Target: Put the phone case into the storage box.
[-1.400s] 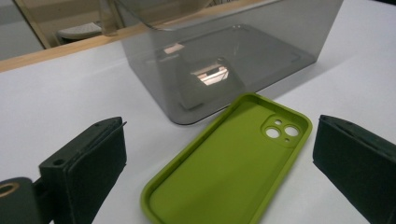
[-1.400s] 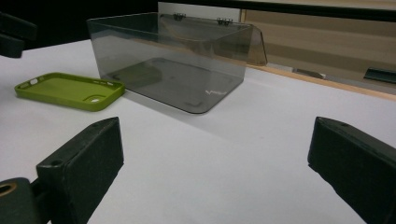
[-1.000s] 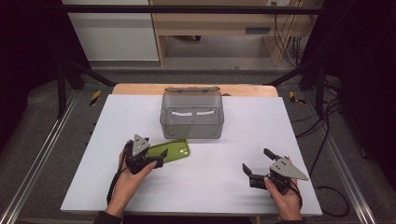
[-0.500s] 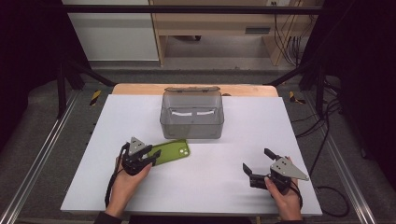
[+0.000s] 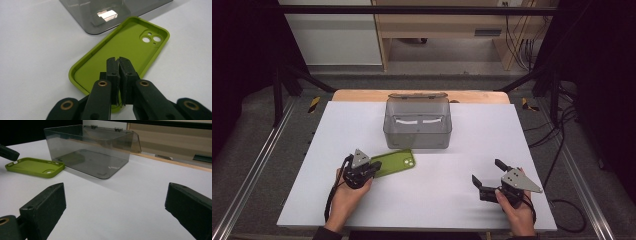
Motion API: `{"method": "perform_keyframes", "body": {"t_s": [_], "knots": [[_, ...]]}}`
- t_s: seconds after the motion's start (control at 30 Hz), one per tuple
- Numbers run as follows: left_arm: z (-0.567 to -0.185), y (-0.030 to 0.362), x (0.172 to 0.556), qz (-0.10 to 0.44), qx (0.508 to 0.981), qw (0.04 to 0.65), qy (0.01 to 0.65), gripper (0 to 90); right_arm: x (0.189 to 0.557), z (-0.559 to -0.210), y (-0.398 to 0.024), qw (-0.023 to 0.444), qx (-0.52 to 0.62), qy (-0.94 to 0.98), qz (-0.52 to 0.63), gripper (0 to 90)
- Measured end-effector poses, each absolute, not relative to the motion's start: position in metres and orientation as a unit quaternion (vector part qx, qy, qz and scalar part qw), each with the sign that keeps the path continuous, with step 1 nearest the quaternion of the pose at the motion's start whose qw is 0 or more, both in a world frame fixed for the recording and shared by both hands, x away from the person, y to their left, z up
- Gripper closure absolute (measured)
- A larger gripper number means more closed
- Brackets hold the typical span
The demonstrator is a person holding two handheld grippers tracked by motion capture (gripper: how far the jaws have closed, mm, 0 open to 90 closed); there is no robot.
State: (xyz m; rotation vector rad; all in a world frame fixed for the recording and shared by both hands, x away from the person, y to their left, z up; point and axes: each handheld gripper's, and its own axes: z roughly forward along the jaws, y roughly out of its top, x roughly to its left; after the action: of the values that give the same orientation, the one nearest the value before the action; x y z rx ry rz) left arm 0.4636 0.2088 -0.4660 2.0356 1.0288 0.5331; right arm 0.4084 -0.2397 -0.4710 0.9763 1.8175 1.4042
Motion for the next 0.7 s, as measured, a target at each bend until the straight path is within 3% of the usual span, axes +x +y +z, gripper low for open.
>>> {"method": "perform_keyframes", "body": {"t_s": [0.7], "knots": [[-0.477, 0.21, 0.465, 0.189, 0.818, 0.359, 0.409, 90.0, 0.409, -0.471, -0.24, 0.315, 0.373, 0.69, 0.534, 3.5]]}}
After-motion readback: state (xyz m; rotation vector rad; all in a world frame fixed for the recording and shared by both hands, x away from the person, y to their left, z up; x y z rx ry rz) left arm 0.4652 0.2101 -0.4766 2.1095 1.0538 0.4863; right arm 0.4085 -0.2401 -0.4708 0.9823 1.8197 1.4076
